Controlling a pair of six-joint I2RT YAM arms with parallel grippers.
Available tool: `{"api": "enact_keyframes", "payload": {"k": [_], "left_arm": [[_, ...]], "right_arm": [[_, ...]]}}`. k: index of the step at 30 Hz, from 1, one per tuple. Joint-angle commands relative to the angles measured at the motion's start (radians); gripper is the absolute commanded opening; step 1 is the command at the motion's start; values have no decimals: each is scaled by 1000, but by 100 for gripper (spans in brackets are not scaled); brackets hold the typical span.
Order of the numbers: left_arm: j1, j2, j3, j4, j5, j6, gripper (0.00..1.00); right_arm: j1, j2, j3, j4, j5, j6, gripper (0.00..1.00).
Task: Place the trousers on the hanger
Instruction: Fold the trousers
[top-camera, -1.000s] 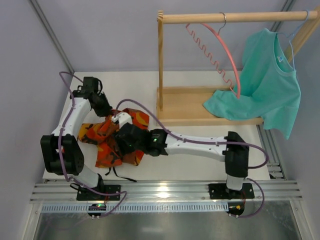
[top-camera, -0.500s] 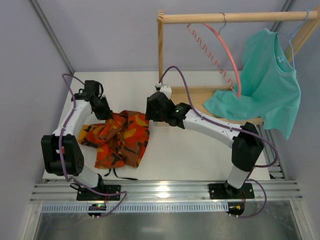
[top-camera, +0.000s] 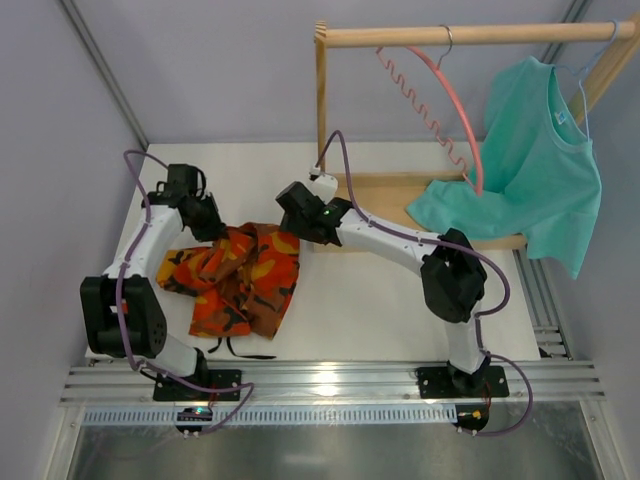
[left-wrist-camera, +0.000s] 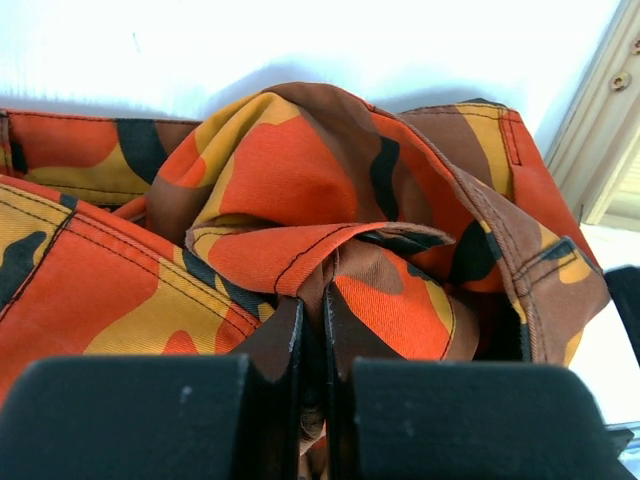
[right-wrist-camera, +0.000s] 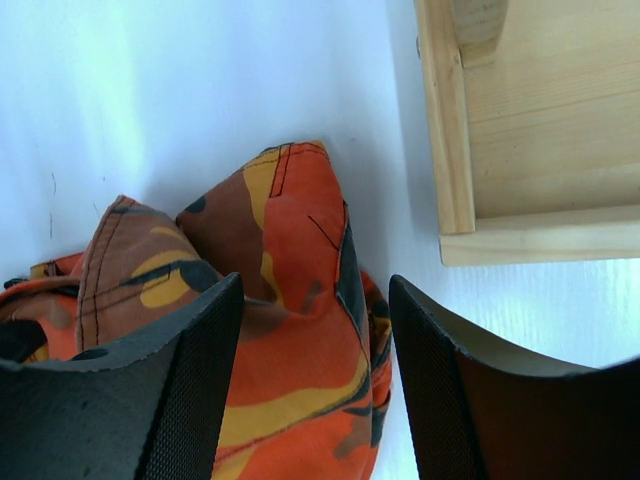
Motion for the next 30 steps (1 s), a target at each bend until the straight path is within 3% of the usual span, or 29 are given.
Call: {"api": "enact_keyframes", "payload": {"k": [1,9,12,13,14,18,23,25,26,30], "left_arm": [[4,-48,2,41,26,8,0],[4,-74,-29,74,42,-38,0],[4,-77,-36,71,53,-40,0],[4,-78,-38,71,55,-40,0],[4,-81,-41,71,64,-41,0],[4,-98,-49,121,229,-76,0],[-10,-108,3,152,424,-142,0],[-39,-120,26,167,501,-175,0],[-49,-121,48,195,532,-197,0],[-133,-138,117,216,610,-277,0]], "right_arm": [[-5,35,54,43,29,9,62],[-5,41,-20,114,-25,33,53],[-5,23,-52,144,-29,29,28],[-5,15,-64,181,-39,15,12],[-5,-8,-93,201,-45,8,4],[-2,-121,-190,246,-66,-31,4],[76,-446,-427,198,130,-138,4],[145,-604,-443,130,223,-152,4],[176,-643,-439,40,328,-151,4],[330,-738,-301,-160,478,-135,4]]}}
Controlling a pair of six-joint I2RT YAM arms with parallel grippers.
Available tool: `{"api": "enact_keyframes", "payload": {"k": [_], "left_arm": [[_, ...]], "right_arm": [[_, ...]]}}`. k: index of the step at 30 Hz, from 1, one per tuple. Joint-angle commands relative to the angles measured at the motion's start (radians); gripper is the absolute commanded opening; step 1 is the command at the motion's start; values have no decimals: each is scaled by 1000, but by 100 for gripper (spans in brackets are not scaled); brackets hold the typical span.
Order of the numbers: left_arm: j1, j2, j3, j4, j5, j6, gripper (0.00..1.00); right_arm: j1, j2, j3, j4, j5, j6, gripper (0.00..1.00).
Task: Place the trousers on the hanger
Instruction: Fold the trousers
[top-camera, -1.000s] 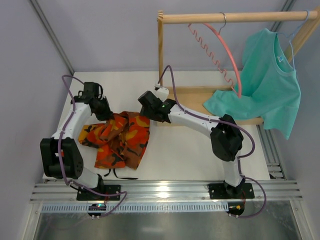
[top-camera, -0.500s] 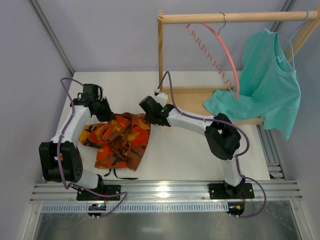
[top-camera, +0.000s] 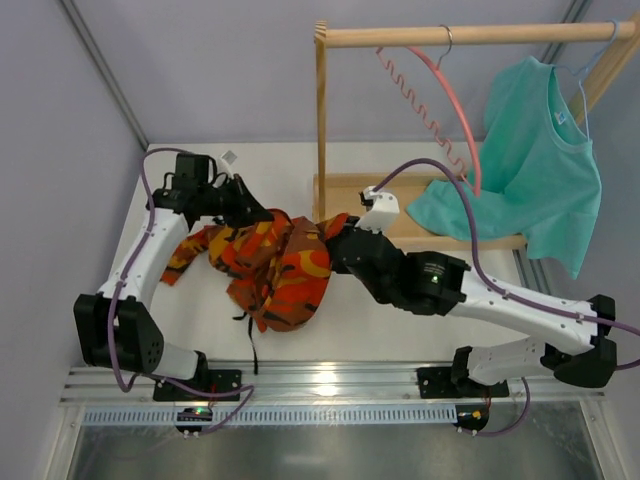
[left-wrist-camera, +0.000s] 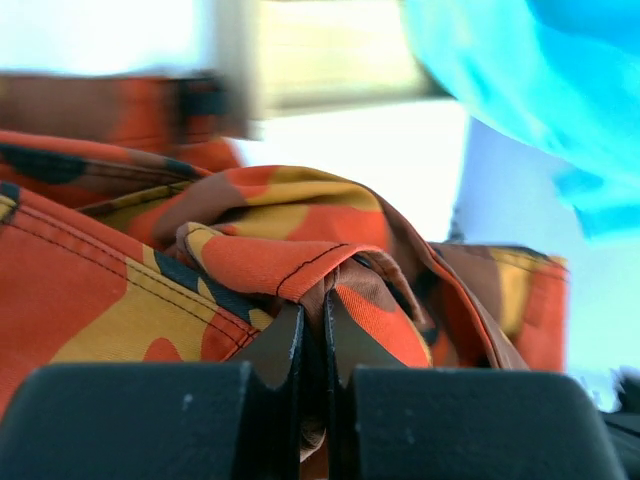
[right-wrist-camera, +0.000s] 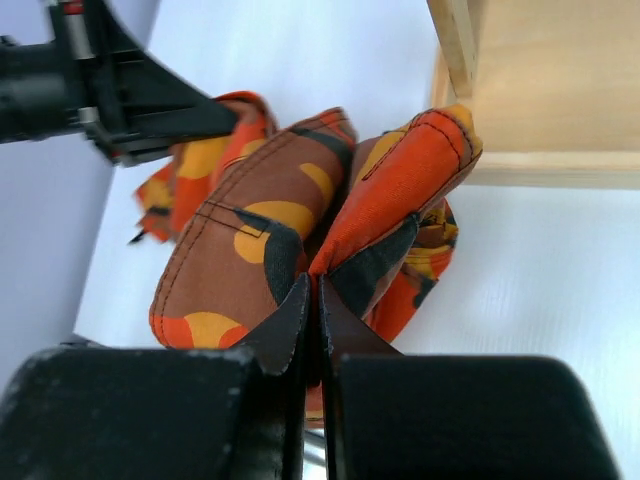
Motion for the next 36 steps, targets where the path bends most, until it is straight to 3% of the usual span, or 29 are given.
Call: {"api": "enact_keyframes", "payload": {"k": [1,3,5,6,7,10,13,16,19,20,23,29,32,36], "left_arm": [[-77,-67,114,100,102,-69,1],[-96,-70,158,34,58,-34,2],[-96,-71,181,-32,-89,8,0],[-94,-67,192,-125,-169,55,0],[-91,-65,198,-170,-361,71,0],[-26,-56,150,-214,-596,75,0],[69,-53,62,-171,-634,66,0],[145,-24,43,-184,-640,62,1],[162,-31,56,-203,-740,66,27],[166,-39,60,-209,-792,68,40],[170,-56,83,-204,-814,69,54],[150,-41,103,-201,-654,135,66],[114,-31,97,-212,-584,180,67],[1,-50,77,-201,-516,216,70]], "right_arm": [[80,-37,124,-221,235,-9,4],[127,-22,206,-247,262,-4,4],[156,24,260,-208,264,-39,4],[161,49,276,-186,260,-53,4],[164,73,291,-133,255,-94,4],[164,190,340,22,203,-197,4],[164,334,392,157,73,-310,4],[164,470,446,187,-37,-343,4],[164,546,457,217,-111,-378,4],[164,546,426,231,-156,-398,8],[163,506,328,303,-225,-429,16],[119,325,155,274,-256,-400,49],[77,197,28,270,-286,-317,57],[-13,72,-83,250,-308,-239,60]]}}
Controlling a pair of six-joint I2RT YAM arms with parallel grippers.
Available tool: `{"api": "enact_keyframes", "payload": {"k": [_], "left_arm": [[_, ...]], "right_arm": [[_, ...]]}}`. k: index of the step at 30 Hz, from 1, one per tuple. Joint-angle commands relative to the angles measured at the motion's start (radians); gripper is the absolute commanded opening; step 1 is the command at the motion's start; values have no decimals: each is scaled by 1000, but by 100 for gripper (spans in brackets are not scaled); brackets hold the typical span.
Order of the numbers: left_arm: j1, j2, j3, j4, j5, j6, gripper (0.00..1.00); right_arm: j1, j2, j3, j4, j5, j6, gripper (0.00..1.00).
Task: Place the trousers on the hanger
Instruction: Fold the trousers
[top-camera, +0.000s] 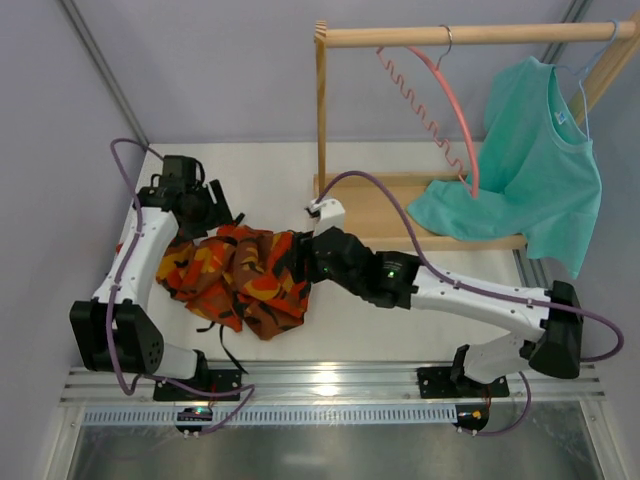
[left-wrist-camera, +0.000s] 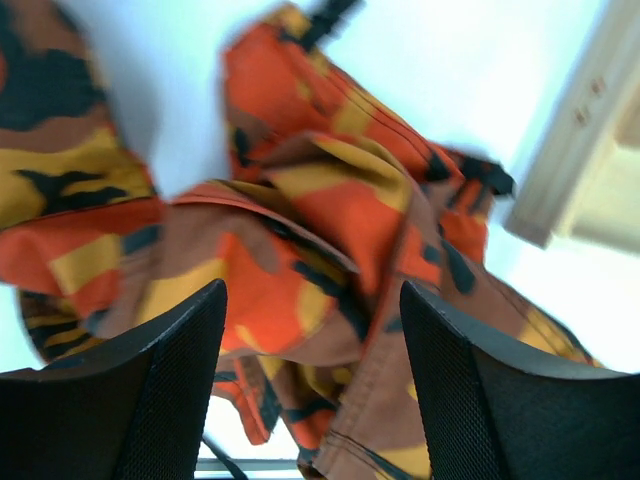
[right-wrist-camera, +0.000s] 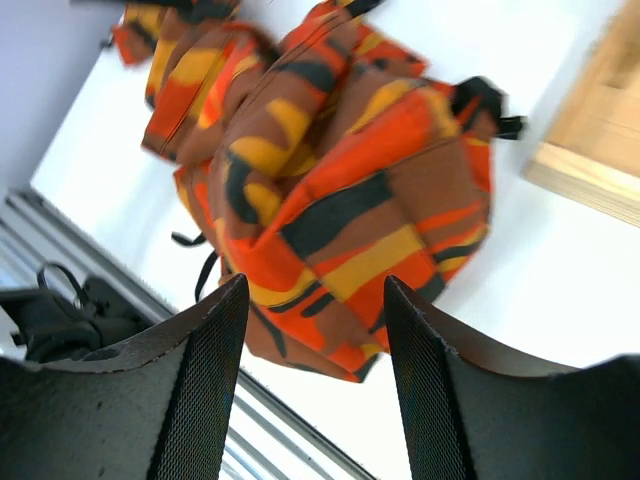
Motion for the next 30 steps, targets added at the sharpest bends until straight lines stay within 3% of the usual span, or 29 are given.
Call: {"api": "enact_keyframes", "payload": {"k": [1,9,21,23,26,27,28,30], "left_arm": [[-94,-29,10,0,95,67,72],[-403,-57,104,-69,-66,67,78],[-544,47,35,-1,-100,48,81],[-546,49,11,34,-70,28,73],[-547,17,-54,106,-49,-17,53],[-546,12,-57,103,-63,-22,45],[-546,9,-49,91,-81,-21,27],[-543,6,-20,17,-191,10,12]], "right_arm": [[-68,-100,-79,6,-21,95,60],[-158,-227,-260,-28,56,221,60],[-187,-295,-389,35,50,214,61],[-191,-293,-389,55,41,197,62],[-201,-273,-380,89,15,191,63],[-203,-257,-376,99,12,194,63],[-204,-243,-360,104,7,195,63],[-204,-220,-340,107,-4,201,63]]}}
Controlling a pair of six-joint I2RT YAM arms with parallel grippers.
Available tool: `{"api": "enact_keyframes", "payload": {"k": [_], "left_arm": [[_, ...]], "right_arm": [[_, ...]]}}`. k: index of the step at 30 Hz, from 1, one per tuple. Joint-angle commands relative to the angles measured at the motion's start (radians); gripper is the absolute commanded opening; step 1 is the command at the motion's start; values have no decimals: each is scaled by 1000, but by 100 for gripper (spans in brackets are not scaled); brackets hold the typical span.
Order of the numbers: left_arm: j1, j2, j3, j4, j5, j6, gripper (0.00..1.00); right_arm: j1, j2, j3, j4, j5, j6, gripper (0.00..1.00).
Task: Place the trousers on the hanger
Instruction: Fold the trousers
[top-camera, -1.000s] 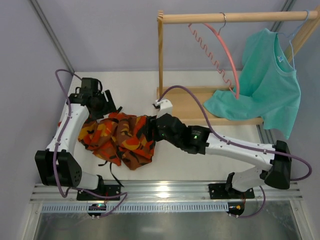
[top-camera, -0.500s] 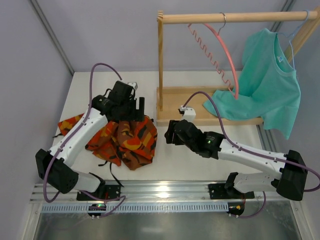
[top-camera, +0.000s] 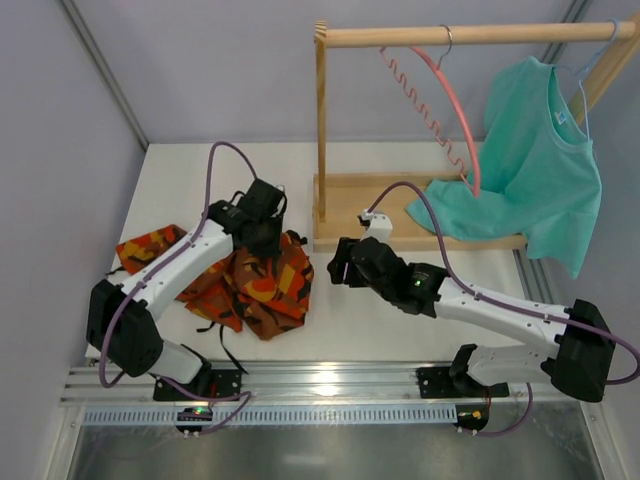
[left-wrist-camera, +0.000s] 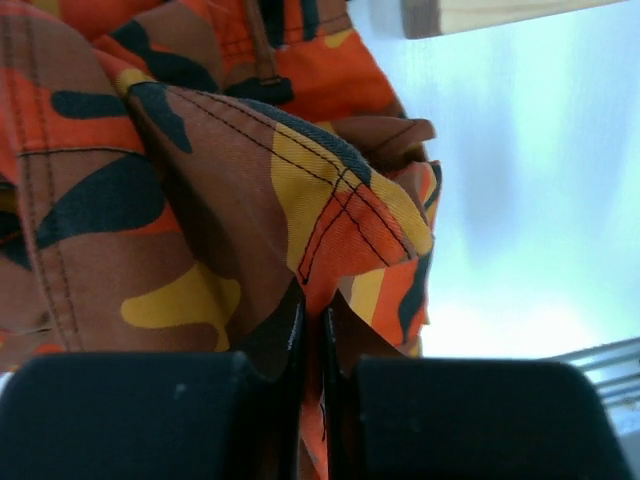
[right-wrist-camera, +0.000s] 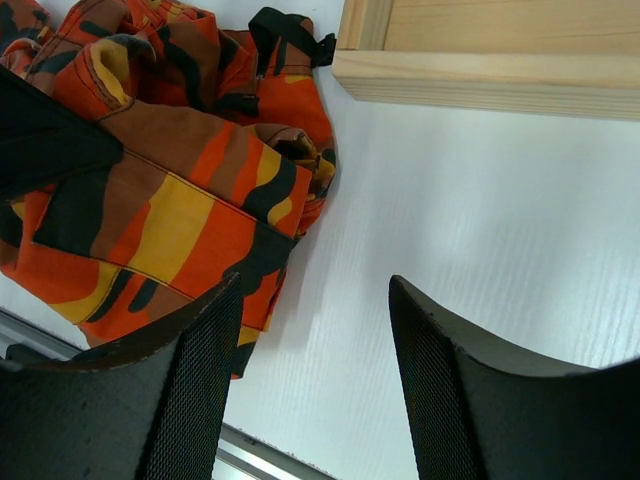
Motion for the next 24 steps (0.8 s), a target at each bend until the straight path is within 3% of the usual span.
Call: {"api": "enact_keyframes", "payload": {"k": [1,4,7,16,24], "left_arm": [[6,-52,66,-29,-170,13,1],[70,-114,103,-118,-356,-4,0],[162,-176,112,-120,-419,-12,0],[260,-305,9,-79,-415,-32,0],[282,-330,-35,-79,-446,-27,0]], "right_arm": [[-6,56,67,76,-12,2,63],[-5,122,126,91,-15,-11,63],[-8,207,195,94,-17,5,63],[-11,468,370,105,6,36,56],[-31,614,459,-5,46,185,60]]}}
